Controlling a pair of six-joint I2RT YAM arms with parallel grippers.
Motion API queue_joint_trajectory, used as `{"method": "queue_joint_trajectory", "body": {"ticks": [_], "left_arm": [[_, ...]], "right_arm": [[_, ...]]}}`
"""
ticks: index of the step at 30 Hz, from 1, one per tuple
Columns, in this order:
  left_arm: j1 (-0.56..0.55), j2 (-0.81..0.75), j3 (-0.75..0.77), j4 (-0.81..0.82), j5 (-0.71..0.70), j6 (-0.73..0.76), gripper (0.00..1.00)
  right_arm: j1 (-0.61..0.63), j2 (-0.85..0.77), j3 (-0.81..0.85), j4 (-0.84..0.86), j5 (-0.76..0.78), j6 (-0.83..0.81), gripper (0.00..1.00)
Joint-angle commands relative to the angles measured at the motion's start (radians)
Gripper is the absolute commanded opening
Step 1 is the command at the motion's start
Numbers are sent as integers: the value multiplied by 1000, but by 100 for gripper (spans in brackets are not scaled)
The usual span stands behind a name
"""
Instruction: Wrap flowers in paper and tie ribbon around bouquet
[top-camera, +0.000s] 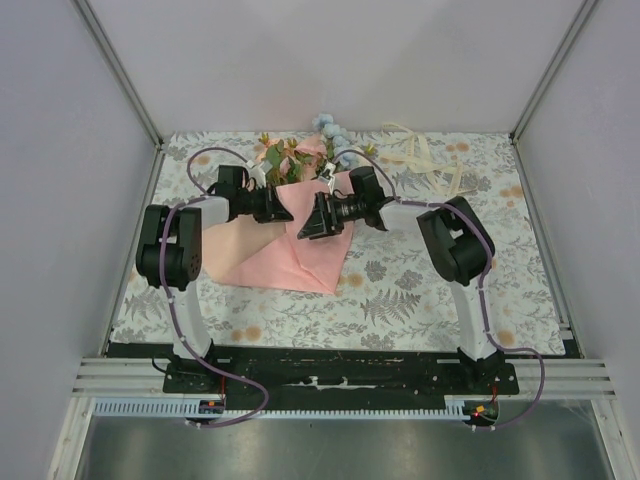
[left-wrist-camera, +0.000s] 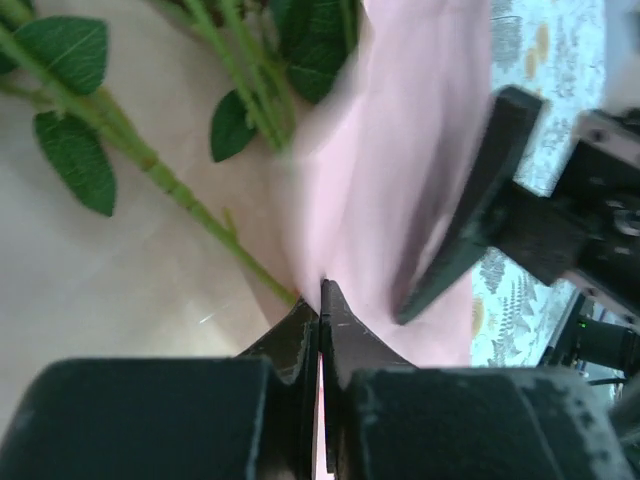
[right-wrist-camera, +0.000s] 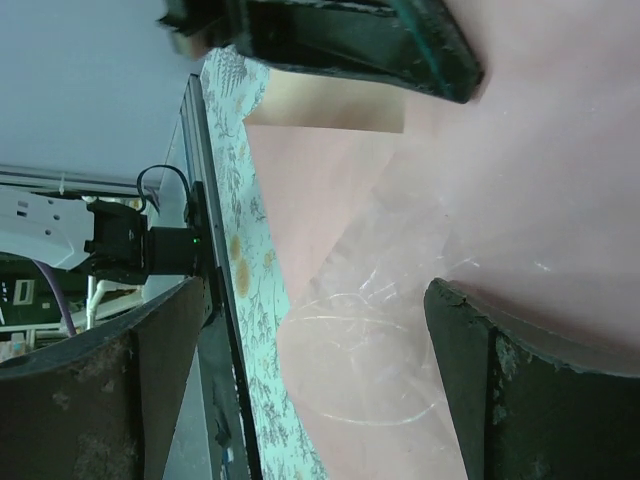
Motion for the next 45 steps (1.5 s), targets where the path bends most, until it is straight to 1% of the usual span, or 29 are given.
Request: {"method": "queue_joint_trajectory", "body": {"ticks": [1,3,7,9,11,12,13,14,16,18,19,22,23,26,27,29,32,33,34,35,36,37,38,39,42,45], "left_arm": [[6,20,27,-70,-60,57,2],[3,35,33,-69,-63,45,2],[5,53,47,-89,-113,52,2],[6,61,52,-97,-132,51,2],[6,69,53,-100,-142,45,2],[5,67,53,-98,-150,43,2],[5,69,55,-103,-156,45,2],[6,66,55,-104,-162,45,2],[5,55,58,-113,-152,52,2],[12,34,55,-112,-112,59,3],[18,11,47,-98,-83,57,8],[64,-98,1,-28,23,-10,38],[83,-135,-9,-12,61,-32,47],[97,-262,-28,-44,164,-37,84],[92,-304,-45,-47,195,-46,87],[65,-373,-91,-49,238,-93,88],[-26,-416,-170,-46,252,-153,89],[-63,-418,-196,-19,252,-183,86],[-93,-412,-223,14,259,-210,77],[-127,-393,-235,58,261,-234,62],[-158,-372,-241,77,258,-250,39],[-184,-349,-241,90,256,-257,29],[-211,-327,-238,94,247,-260,22],[-227,-295,-238,94,241,-262,19],[-255,-220,-243,82,203,-256,13],[-255,-136,-257,-18,180,-207,5]], "right_arm": [[-14,-160,10,-159,32,-113,98],[-26,-179,-7,-217,44,-101,97],[-50,-167,-64,-236,12,-29,91],[-60,-150,-75,-240,27,-25,87],[-61,-122,-64,-251,49,-28,81],[-60,-103,-55,-304,66,-26,77],[-60,-84,-44,-320,70,-25,72],[-60,-70,-34,-345,81,-28,66],[-61,-55,-33,-365,116,-34,49],[-64,-43,-24,-395,142,-35,36],[-64,-33,-18,-411,146,-35,28],[-64,-10,-6,-446,159,-31,12],[-64,-3,-6,-451,162,-31,11],[-66,4,0,-461,167,-40,9],[-66,5,6,-467,170,-41,8],[-66,5,20,-496,182,-60,8],[-66,7,25,-512,187,-67,9],[-64,8,26,-517,187,-69,9],[-66,10,29,-524,184,-74,9],[-66,11,32,-529,184,-74,9],[-67,11,37,-536,184,-75,10],[-66,13,43,-546,184,-80,10],[-66,14,46,-553,187,-83,10],[-63,14,46,-553,185,-84,10],[-63,16,40,-552,176,-78,10],[-63,20,51,-553,175,-69,11]]}}
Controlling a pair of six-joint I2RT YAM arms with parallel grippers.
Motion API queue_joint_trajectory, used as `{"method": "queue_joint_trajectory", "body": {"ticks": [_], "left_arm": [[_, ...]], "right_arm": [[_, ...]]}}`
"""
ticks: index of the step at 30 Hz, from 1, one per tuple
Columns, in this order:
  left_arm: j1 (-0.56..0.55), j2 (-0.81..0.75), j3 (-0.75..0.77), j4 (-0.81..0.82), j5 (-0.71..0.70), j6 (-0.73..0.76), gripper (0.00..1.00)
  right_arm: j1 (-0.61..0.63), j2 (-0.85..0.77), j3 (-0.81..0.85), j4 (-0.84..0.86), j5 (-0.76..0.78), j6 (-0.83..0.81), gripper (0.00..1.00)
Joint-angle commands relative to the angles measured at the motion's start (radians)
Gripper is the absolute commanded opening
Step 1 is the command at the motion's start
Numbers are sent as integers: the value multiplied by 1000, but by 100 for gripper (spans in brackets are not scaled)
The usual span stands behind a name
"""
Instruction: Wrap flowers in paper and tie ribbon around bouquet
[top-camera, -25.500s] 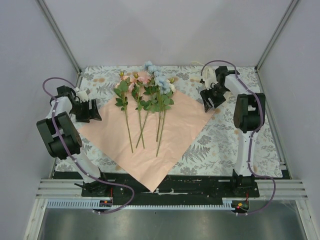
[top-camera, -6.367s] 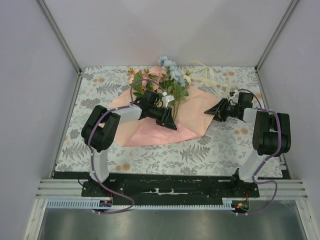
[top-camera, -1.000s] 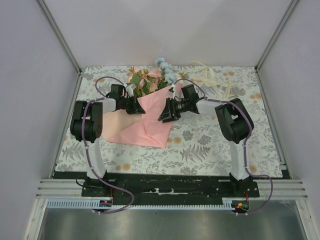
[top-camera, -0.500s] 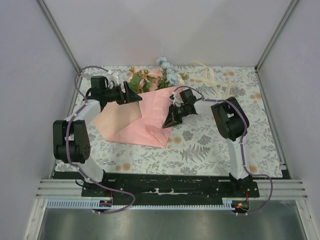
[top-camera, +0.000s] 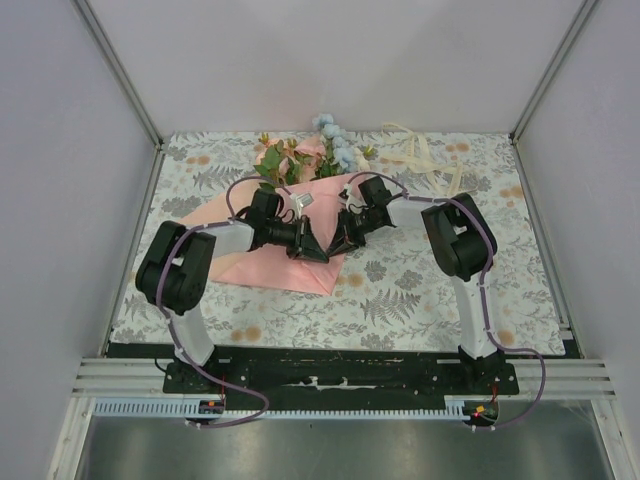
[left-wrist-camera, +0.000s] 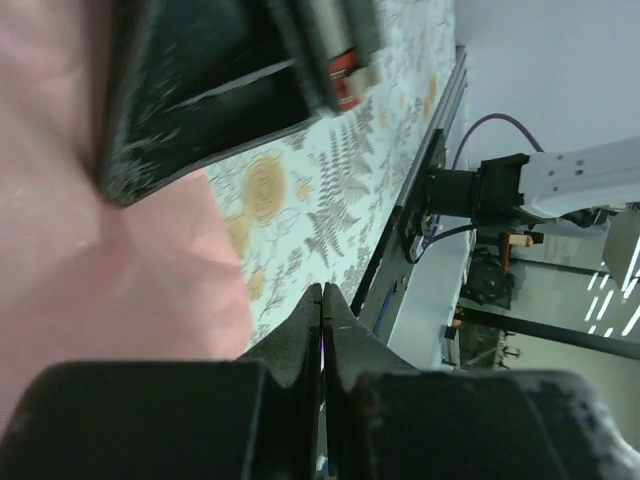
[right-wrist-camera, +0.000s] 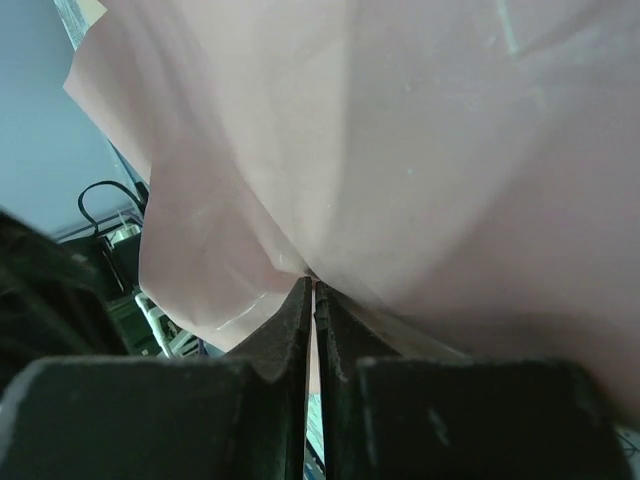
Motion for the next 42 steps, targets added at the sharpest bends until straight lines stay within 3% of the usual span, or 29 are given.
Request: {"method": "queue_joint_trajectory", "body": {"ticks": [1,7,14,16,21,31,42], "left_arm": [[5,90,-36,-75,-40,15,3],[8,196,-95,-188,-147,110,2],[6,276,-37,-252,-158,161,2],[5,274,-41,-239,-152,155,2],[5,250,-84,-196,-146,141,2],[5,280,-70,-206,-131,172,2],[8,300,-56,-241,-154,213,2]], "right_arm": [[2,20,35,-20,16,-4,11],[-10,-15,14,-14,2,-7,19],[-23,-155,2,-14,-13,-127,45],[-18,-189,-31,-11,-52,-110,42],[5,-166,-103,-72,-69,-101,20],[-49,-52,115,-238,241,-208,30],[-118,107,419,-339,488,-328,26]]}}
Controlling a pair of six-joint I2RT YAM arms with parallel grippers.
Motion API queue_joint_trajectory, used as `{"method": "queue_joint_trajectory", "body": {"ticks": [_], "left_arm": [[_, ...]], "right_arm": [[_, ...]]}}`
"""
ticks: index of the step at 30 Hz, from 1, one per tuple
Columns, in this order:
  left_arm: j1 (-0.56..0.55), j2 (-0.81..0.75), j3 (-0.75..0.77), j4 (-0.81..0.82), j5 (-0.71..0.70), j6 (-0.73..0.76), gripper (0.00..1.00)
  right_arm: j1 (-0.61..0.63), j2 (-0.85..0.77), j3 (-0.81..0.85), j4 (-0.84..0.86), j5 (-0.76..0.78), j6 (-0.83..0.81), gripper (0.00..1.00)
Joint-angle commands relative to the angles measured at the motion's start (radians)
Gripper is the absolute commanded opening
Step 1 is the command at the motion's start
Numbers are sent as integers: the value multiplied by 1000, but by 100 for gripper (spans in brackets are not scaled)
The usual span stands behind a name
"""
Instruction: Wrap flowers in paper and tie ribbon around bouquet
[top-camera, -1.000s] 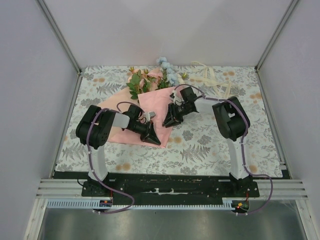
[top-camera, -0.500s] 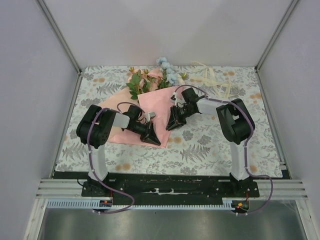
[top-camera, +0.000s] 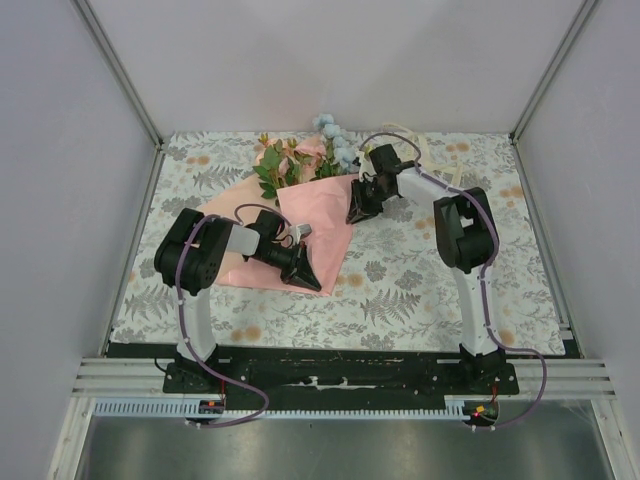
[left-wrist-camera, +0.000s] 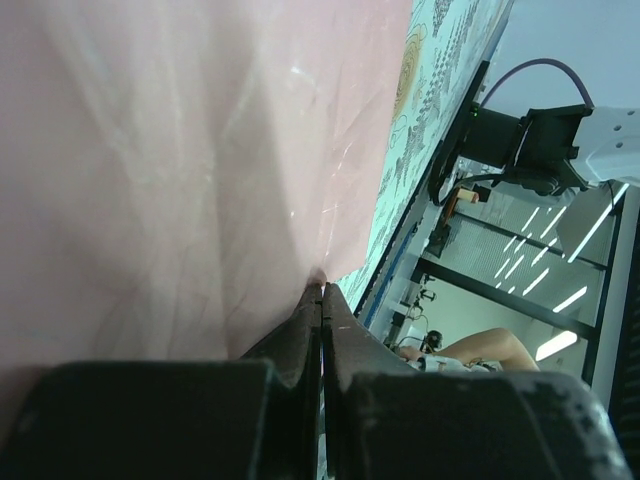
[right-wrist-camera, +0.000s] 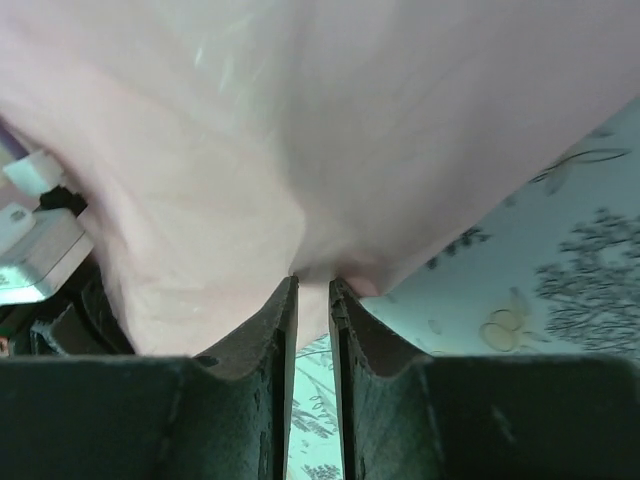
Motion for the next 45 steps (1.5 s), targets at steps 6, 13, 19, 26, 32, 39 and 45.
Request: {"method": "queue_joint_trajectory", "body": {"ticks": [6,13,19,26,32,39,45], "left_arm": [[-5,60,-29,-46,-201,96,2],[-5,64,-21,-80,-204,125,2],[-4,61,-30,-80,-207,128,2],[-5,63,-7,-90,-215,139,2],[-5,69,0,-95,-214,150,2],[-4,53,-9,-100,-224,156,2],[-4,52,-10,-90,-229,148,2]], "right_arm": [[-70,121,237,-53,203,-118,25],[-84,228,427,-68,196,-158,25],[-87,228,487,-53,231,-207,27],[-82,-130,200,23,-276,-241,95],[-108,-306,-313,701,-676,417,98],[-26,-335,-581,952,-530,596,98],[19,-269,-561,734,-416,451,98]]}}
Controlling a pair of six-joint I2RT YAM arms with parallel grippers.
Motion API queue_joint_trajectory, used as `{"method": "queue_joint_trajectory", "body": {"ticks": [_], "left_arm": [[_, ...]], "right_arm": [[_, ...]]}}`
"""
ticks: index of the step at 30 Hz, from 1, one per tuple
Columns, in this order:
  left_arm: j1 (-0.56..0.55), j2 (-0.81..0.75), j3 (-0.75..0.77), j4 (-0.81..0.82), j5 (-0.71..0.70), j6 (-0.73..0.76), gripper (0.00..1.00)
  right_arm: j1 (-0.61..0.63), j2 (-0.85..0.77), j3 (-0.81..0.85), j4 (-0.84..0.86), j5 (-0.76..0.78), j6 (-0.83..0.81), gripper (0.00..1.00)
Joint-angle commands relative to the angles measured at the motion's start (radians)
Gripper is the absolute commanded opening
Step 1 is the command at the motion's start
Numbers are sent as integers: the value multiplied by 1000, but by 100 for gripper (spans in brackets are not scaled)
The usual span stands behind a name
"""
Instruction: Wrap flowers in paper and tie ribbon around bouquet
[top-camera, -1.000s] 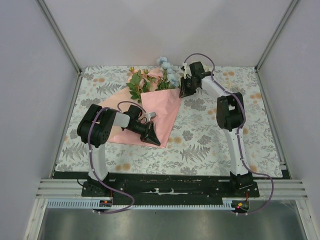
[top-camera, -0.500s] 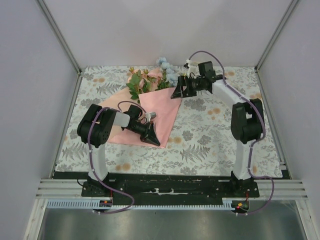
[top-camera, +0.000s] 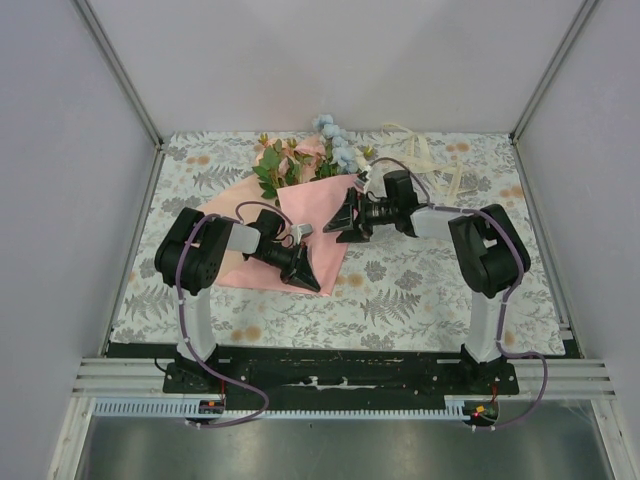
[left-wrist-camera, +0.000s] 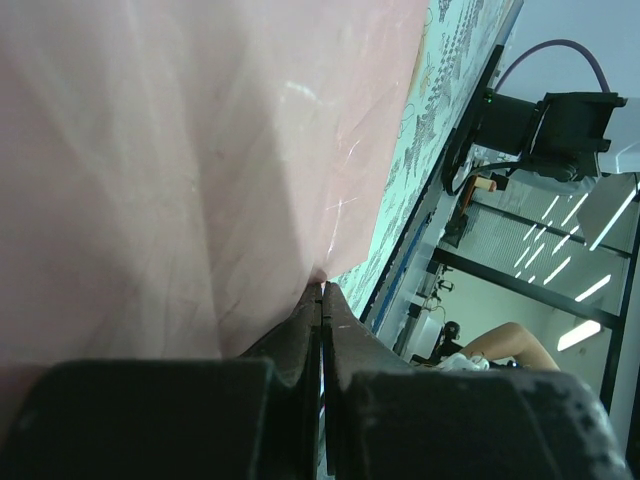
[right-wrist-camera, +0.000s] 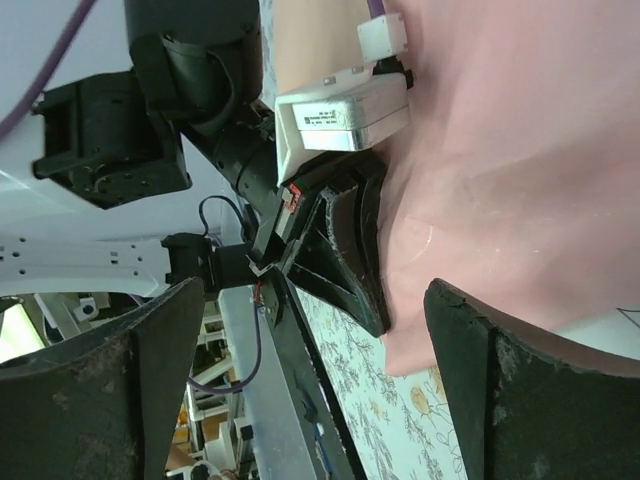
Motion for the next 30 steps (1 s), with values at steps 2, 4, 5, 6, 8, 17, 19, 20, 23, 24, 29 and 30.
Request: {"method": "queue_joint_trajectory", "body": {"ticks": [2,4,5,6,8,17,19,20,23,24,29,30], "left_arm": [[-2,50,-32,-30,-223,63,2],[-2,54,-30,-30,-221,61,2],[-2,54,-30,-30,-221,61,2],[-1,56,-27,-30,-221,61,2],[-2,59,-27,-31,-218,61,2],[-1,65,-24,-30,-221,55,2],[-2,63,-24,-30,-221,55,2],[-2,65,-24,-30,-223,55,2],[-2,65,-22,-28,-220,55,2],[-2,65,-24,-28,-223,55,2],[-2,66,-25,-19,-220,44,2],[-2,66,-26,-19,-221,44,2]], "right_arm": [[20,47,33,-123,99,-99,98],[25,62,21,-155,102,-110,98],[31,65,7,-158,102,-112,98],[37,68,1,-163,96,-118,98],[57,71,-1,-206,93,-145,98],[136,48,-86,-281,68,-214,98],[143,35,-126,-280,56,-236,98],[146,27,-145,-278,51,-253,98],[180,18,-166,-301,41,-312,98],[195,18,-168,-304,41,-328,98],[258,60,-134,-289,44,-346,98],[264,67,-133,-299,45,-352,98]]}}
